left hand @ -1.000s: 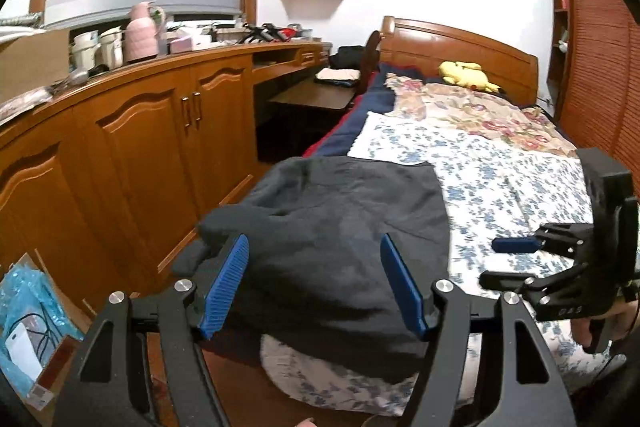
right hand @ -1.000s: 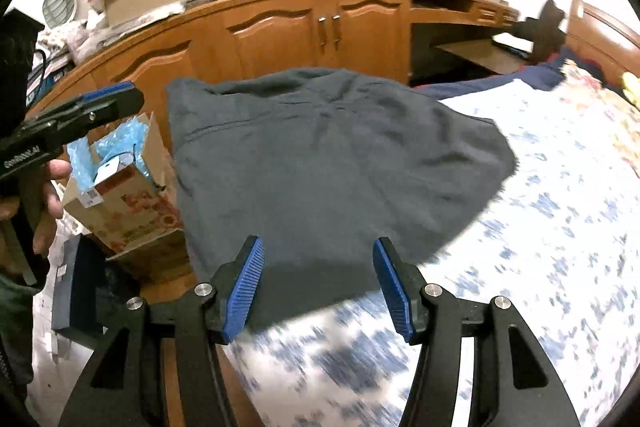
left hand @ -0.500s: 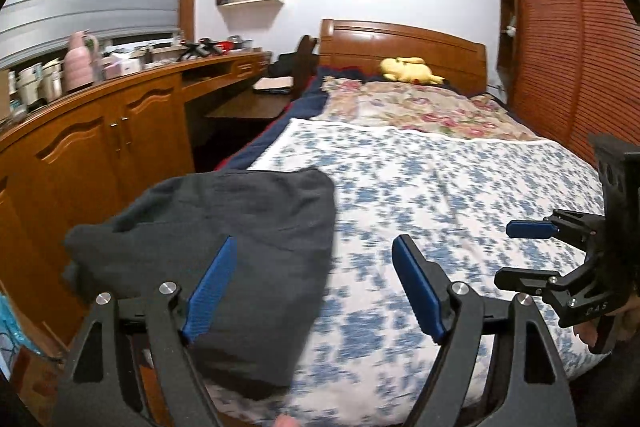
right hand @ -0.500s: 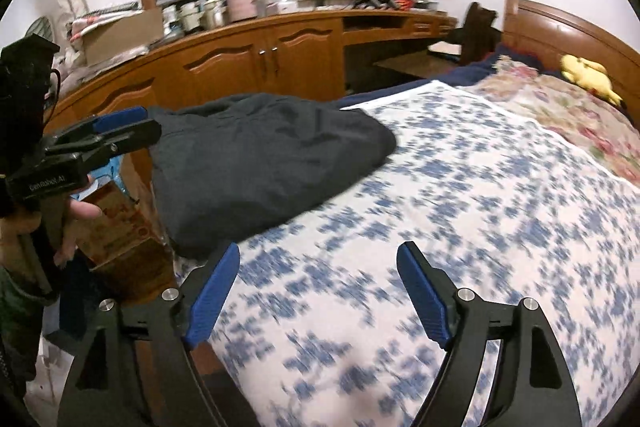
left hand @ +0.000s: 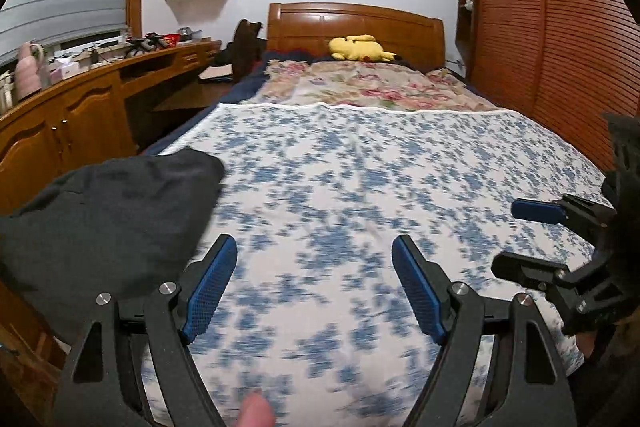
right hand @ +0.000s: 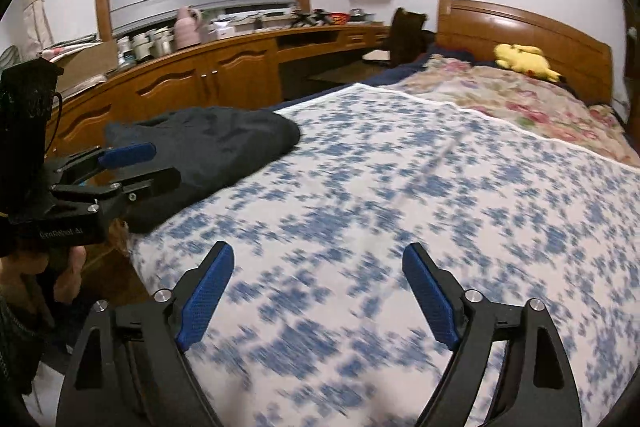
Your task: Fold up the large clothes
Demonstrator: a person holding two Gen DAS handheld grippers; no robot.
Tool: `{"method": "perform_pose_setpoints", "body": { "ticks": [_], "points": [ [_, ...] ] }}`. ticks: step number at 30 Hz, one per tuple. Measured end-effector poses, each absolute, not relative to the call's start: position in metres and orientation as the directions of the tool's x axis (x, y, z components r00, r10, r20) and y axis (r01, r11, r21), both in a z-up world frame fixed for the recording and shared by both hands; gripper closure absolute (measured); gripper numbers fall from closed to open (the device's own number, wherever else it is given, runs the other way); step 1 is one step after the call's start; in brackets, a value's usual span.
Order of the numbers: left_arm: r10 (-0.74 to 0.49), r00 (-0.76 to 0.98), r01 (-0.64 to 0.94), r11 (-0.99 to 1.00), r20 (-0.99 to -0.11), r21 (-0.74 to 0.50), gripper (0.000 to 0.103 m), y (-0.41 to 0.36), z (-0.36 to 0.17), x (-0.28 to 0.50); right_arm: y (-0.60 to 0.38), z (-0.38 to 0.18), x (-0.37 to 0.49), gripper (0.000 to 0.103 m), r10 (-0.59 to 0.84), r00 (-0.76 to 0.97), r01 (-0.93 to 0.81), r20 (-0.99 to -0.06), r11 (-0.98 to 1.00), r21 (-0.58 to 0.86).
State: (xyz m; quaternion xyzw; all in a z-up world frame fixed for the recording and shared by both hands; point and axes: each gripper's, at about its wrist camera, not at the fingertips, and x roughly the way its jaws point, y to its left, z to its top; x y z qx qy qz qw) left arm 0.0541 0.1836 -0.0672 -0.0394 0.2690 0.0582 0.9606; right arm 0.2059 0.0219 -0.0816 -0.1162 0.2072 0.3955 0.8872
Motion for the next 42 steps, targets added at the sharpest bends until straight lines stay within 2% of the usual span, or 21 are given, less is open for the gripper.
{"method": "perform_pose_setpoints", "body": {
  "ticks": [9,23,32,42],
  "points": [
    [0.004,0.852,-0.047,0.996,-0.524,-0.07,0.023,0.114,-0.063,0.063,-0.045,-0.071,0.169,0.011,0.573,0.705,-0.641,-0.419,0.767,-0.029],
    [-0.076,0.872,0.03,0.994,-0.484,-0.102,0.022,0.043,-0.022,0.03,-0.141,-0.04,0.081,0.007,0.486,0.799,-0.506,-0.354,0.862,0.04],
    [-0.098,0.898,0.074,0.995,-0.43,-0.072,0.022,0.011,0.014,0.012,-0.175,-0.013,0.027,0.007,0.424,0.859,-0.434,-0.287,0.9,0.029],
    [-0.097,0.934,0.086,0.995,-0.344,-0.049,0.022,-0.003,0.05,-0.012,-0.211,0.021,-0.034,0.007,0.36,0.917,-0.36,-0.173,0.933,0.031]
  ]
}}
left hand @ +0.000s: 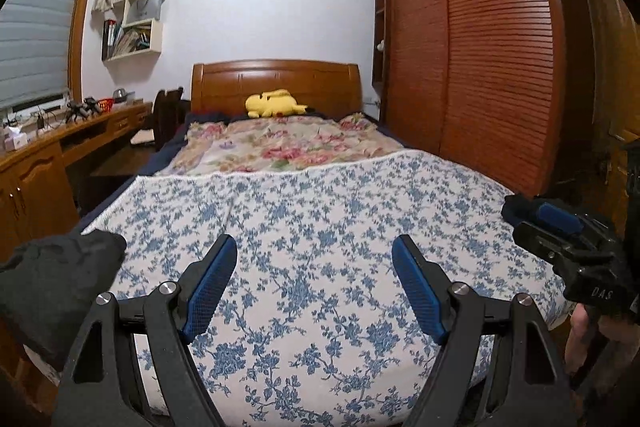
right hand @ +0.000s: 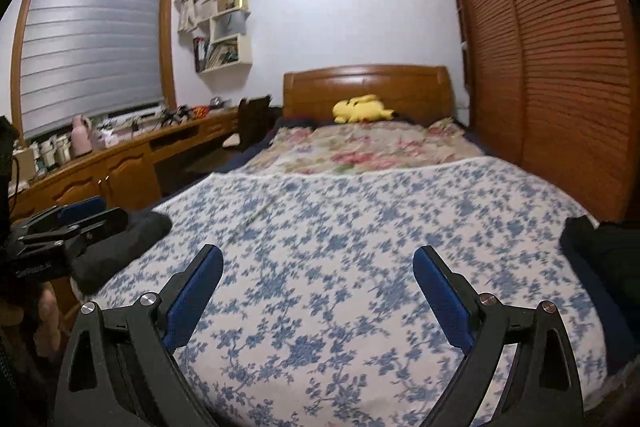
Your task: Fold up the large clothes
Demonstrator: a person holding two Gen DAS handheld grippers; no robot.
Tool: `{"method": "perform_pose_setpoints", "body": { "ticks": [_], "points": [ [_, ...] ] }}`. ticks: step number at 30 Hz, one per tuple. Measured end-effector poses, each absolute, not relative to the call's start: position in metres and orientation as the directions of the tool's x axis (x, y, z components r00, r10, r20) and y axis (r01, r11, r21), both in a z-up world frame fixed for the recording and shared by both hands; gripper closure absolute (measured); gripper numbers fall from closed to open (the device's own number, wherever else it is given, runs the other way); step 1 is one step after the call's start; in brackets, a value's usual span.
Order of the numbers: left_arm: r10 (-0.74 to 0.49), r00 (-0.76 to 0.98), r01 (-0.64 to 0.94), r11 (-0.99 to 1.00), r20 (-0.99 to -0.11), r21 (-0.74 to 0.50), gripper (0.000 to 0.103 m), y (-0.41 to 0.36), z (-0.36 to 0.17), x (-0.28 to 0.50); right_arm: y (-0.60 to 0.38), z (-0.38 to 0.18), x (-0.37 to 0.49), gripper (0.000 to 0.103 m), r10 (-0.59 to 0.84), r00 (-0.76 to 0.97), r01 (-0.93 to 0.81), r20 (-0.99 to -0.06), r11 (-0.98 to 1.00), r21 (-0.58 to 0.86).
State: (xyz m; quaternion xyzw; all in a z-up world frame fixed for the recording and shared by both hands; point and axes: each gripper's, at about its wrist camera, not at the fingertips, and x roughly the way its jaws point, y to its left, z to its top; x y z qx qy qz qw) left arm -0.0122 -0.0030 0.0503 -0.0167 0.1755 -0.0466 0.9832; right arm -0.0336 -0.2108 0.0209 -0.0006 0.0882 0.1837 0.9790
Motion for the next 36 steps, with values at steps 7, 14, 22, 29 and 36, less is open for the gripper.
{"method": "perform_pose_setpoints", "body": {
  "ticks": [7,14,22,29,36],
  "points": [
    [-0.091,0.943,0.081,0.996,-0.32,-0.044,0.022,-0.003,0.056,-0.019,-0.219,0.026,-0.063,0.007,0.35,0.926,-0.349,-0.14,0.937,0.031],
    [-0.089,0.943,0.08,0.996,-0.321,-0.042,0.022,-0.003,0.055,-0.02,-0.201,0.02,-0.036,0.007,0.352,0.924,-0.352,-0.147,0.936,0.03],
    [-0.089,0.943,0.079,0.996,-0.32,-0.045,0.022,-0.002,0.055,-0.02,-0.193,0.018,-0.024,0.007,0.353,0.923,-0.353,-0.153,0.935,0.029],
    [-0.087,0.943,0.077,0.996,-0.32,-0.043,0.022,-0.002,0.053,-0.021,-0.191,0.016,-0.02,0.007,0.356,0.921,-0.357,-0.158,0.934,0.027],
    [-0.085,0.943,0.075,0.996,-0.321,-0.044,0.022,-0.001,0.052,-0.022,-0.191,0.015,-0.021,0.007,0.357,0.92,-0.357,-0.16,0.934,0.026]
  ]
}}
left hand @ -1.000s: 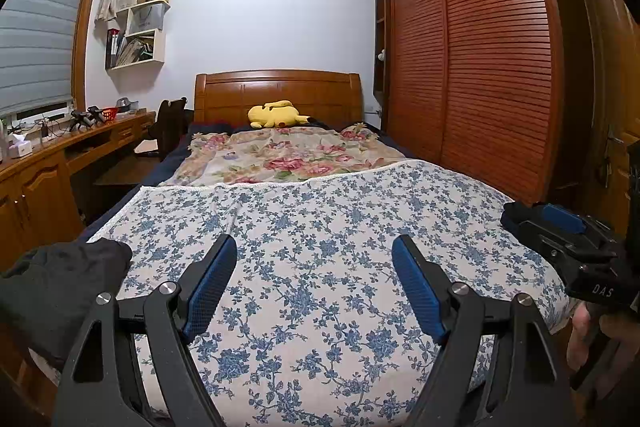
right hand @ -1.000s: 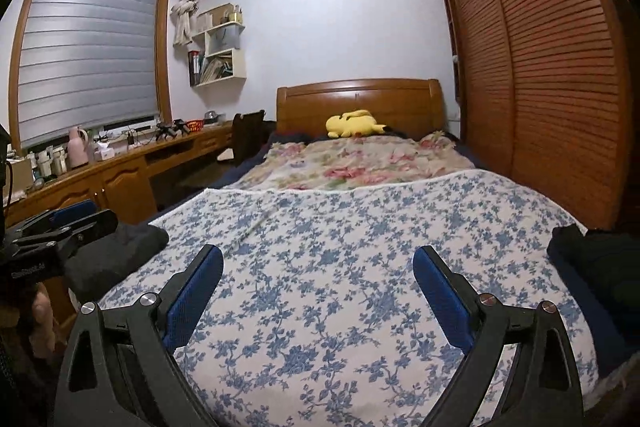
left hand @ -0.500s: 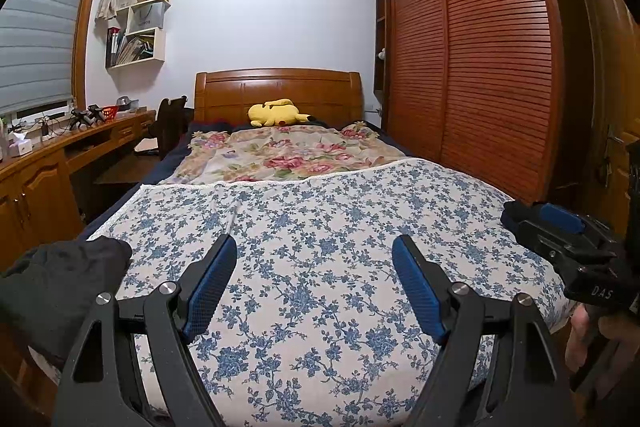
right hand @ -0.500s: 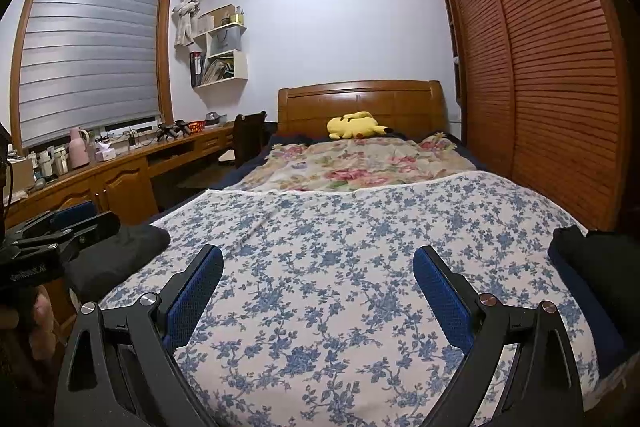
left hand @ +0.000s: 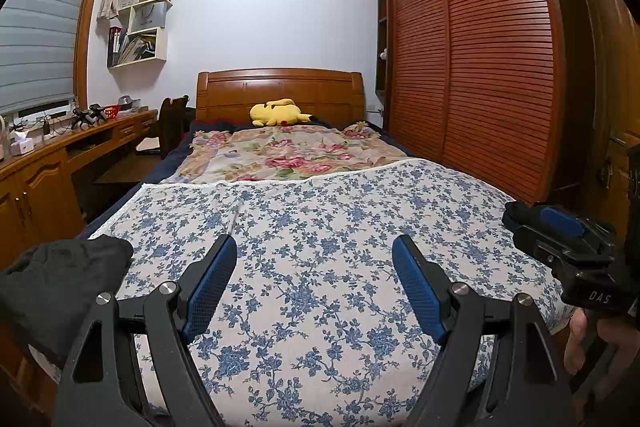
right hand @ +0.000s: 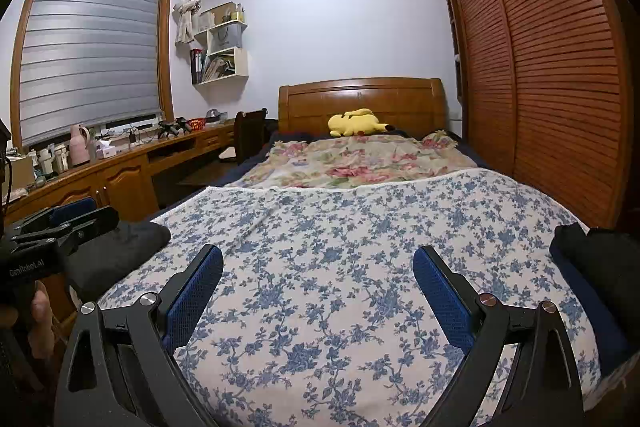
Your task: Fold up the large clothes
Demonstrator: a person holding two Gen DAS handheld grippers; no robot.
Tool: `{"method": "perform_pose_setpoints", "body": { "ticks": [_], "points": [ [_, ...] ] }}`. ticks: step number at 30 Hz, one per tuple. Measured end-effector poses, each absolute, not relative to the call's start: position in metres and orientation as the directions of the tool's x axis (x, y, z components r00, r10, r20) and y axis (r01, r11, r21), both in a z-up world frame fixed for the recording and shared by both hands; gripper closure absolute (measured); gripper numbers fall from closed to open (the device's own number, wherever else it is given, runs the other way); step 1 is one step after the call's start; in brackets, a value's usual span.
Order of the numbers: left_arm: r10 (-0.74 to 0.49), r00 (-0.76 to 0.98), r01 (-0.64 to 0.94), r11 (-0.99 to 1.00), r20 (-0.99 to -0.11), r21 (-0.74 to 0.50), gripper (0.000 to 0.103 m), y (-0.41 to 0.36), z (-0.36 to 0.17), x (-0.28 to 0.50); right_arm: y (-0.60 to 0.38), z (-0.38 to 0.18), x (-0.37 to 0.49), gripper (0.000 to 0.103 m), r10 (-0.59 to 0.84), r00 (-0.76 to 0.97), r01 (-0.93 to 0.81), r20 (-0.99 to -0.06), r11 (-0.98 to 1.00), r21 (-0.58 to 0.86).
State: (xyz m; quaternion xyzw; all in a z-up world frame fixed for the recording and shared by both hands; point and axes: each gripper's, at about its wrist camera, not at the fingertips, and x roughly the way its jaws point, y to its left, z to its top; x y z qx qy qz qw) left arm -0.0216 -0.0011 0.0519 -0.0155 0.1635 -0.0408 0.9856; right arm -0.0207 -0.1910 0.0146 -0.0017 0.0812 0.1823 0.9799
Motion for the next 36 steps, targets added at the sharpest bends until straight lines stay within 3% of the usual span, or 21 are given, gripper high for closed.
{"method": "perform_pose_setpoints", "body": {
  "ticks": [36],
  "points": [
    [-0.082,0.942,0.071,0.996,-0.326,-0.048,0.022,0.0045,0.0495,-0.0217,-0.1916,0.0104,-0.0176,0.006,0.368,0.915,-0.369,-0.166,0.929,0.029]
  ]
}}
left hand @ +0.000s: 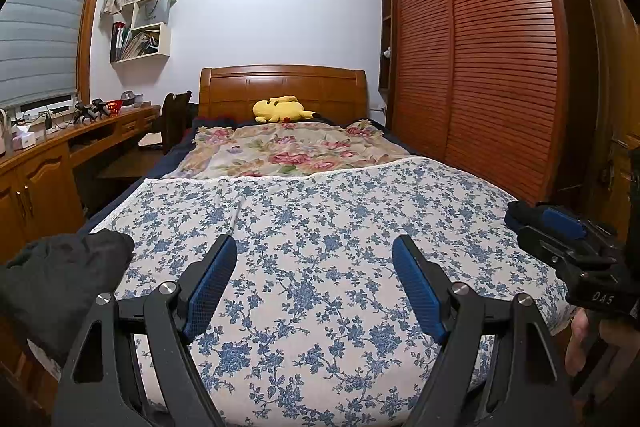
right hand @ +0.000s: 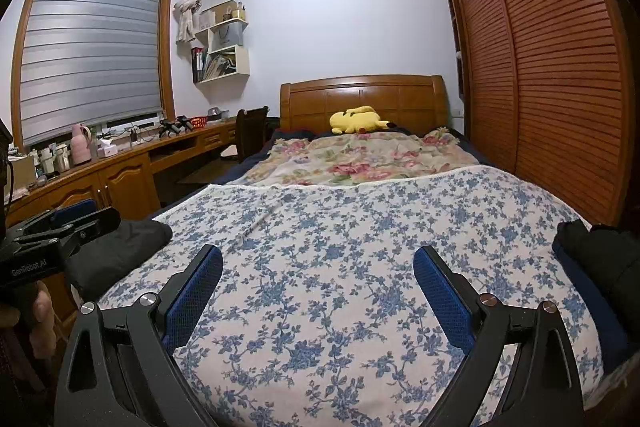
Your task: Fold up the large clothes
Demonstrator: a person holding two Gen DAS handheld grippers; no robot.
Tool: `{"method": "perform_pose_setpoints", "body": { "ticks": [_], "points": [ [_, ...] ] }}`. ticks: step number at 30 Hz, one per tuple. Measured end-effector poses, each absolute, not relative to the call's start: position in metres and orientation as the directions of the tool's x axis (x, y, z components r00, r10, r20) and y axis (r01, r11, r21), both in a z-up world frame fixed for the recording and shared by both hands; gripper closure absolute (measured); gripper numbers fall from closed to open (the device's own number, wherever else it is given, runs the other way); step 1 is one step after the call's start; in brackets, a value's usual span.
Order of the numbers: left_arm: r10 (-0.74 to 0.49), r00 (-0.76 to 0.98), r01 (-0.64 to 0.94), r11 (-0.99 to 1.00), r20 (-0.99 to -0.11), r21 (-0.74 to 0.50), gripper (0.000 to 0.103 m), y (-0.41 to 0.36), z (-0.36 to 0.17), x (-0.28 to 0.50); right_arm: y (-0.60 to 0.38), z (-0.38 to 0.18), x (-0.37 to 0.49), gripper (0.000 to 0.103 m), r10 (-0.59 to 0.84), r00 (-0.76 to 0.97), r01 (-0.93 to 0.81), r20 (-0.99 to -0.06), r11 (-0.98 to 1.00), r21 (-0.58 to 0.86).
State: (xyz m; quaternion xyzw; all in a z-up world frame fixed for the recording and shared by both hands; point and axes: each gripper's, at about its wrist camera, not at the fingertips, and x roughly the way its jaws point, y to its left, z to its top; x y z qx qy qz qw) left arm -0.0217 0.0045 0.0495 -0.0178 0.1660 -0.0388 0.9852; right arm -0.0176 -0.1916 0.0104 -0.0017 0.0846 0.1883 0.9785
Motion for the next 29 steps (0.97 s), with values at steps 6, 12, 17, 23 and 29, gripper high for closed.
{"method": "perform_pose_setpoints", "body": {
  "ticks": [6,12,17,23,29],
  "points": [
    [-0.082,0.941,0.07,0.996,-0.327,-0.048,0.022,0.0047,0.05,-0.0214,-0.1905,0.0102,-0.0179,0.006,0.367,0.915,-0.368,-0.166,0.93,0.029],
    [-0.082,0.941,0.07,0.996,-0.328,-0.048,0.022,0.0049,0.0501,-0.0214,-0.19,0.0102,-0.0183,0.006,0.368,0.915,-0.368,-0.167,0.929,0.029],
    [-0.081,0.941,0.069,0.996,-0.327,-0.048,0.022,0.005,0.0503,-0.0213,-0.1899,0.0103,-0.0184,0.006,0.369,0.914,-0.369,-0.167,0.929,0.03],
    [-0.081,0.941,0.068,0.996,-0.328,-0.048,0.022,0.0051,0.0504,-0.0214,-0.1892,0.0105,-0.0183,0.006,0.368,0.915,-0.369,-0.167,0.929,0.029],
    [-0.08,0.941,0.068,0.997,-0.328,-0.047,0.022,0.0054,0.0507,-0.0213,-0.1891,0.0109,-0.0181,0.006,0.371,0.913,-0.371,-0.168,0.928,0.029]
  ]
}}
